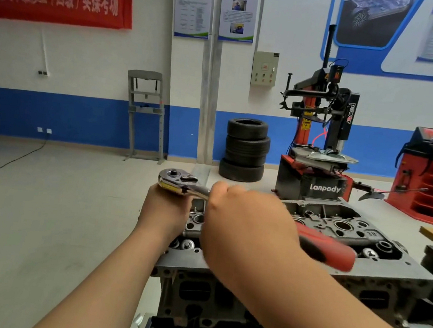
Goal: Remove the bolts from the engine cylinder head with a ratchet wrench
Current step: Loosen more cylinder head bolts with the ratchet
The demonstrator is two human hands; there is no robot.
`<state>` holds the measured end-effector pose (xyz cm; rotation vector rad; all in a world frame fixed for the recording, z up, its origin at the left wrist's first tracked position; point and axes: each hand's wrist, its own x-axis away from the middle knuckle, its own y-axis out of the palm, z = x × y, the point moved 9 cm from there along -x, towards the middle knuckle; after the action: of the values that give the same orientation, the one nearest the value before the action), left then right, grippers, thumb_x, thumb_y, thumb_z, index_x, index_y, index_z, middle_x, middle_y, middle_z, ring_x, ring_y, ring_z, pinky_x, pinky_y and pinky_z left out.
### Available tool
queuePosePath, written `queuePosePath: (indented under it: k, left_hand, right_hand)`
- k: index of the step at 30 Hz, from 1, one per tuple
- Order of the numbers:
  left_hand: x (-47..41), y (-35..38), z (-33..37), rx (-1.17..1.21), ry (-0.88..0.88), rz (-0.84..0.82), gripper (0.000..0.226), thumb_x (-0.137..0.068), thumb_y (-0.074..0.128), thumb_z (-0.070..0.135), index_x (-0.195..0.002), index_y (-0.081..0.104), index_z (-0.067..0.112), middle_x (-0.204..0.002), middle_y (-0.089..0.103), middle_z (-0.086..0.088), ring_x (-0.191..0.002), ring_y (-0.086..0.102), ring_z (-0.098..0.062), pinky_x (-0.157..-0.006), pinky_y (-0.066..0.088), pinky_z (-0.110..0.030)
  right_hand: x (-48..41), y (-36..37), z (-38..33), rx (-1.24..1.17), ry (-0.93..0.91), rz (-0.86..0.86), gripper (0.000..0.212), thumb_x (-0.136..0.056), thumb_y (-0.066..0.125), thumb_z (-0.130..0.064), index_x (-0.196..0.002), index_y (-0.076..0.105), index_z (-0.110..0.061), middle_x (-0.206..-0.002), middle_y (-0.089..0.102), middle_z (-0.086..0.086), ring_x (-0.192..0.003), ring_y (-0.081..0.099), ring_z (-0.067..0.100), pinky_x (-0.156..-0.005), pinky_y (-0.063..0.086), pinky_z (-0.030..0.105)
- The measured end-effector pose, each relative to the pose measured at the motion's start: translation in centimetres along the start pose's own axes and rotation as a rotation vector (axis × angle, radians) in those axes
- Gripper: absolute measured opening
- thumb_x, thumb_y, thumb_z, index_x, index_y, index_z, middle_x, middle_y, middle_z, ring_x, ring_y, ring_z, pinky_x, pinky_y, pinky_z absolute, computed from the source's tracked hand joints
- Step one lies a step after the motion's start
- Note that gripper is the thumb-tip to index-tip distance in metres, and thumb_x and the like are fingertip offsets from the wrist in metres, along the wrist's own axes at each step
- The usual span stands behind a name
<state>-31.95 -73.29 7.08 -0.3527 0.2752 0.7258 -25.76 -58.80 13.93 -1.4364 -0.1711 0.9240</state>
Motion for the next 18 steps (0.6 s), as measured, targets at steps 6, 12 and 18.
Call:
queuePosePath:
  k: [6, 12, 18]
  left_hand:
    - [0.5, 0.5, -0.3, 0.100, -0.065, -0.061, 0.022, -0.079, 0.055, 0.015, -0.059, 0.048, 0.012, -0.053, 0.044, -0.011, -0.056, 0.040, -0.028, -0.059, 0.037, -0.038]
    - [1.1, 0.4, -0.7, 0.178, -0.113, -0.102, 0.019, -0.061, 0.054, 0.028, -0.048, 0.061, 0.018, -0.046, 0.054, -0.010, -0.045, 0.053, -0.024, -0.055, 0.045, -0.036]
    - [0.6, 0.0, -0.4, 0.072, -0.094, -0.028, 0.020, -0.058, 0.047, 0.029, -0.050, 0.049, 0.011, -0.049, 0.049, -0.013, -0.052, 0.045, -0.030, -0.056, 0.041, -0.038]
  right_hand:
    - [-3.5, 1.8, 3.9, -0.103, 0.132, 0.132, 0.016, -0.089, 0.049, -0.028, -0.081, 0.038, -0.021, -0.074, 0.050, -0.002, -0.068, 0.048, 0.022, -0.074, 0.038, 0.035]
    - [-12.9, 7.5, 2.6, -0.256, 0.127, -0.088, 0.033, -0.087, 0.055, -0.025, -0.120, 0.052, -0.021, -0.125, 0.049, 0.004, -0.130, 0.031, 0.026, -0.108, 0.013, 0.058]
    - [-13.8, 8.5, 1.8, -0.457, 0.099, -0.116, 0.050, -0.084, 0.063, -0.015, -0.128, 0.043, -0.022, -0.139, 0.039, 0.003, -0.139, 0.014, 0.026, -0.112, 0.006, 0.057]
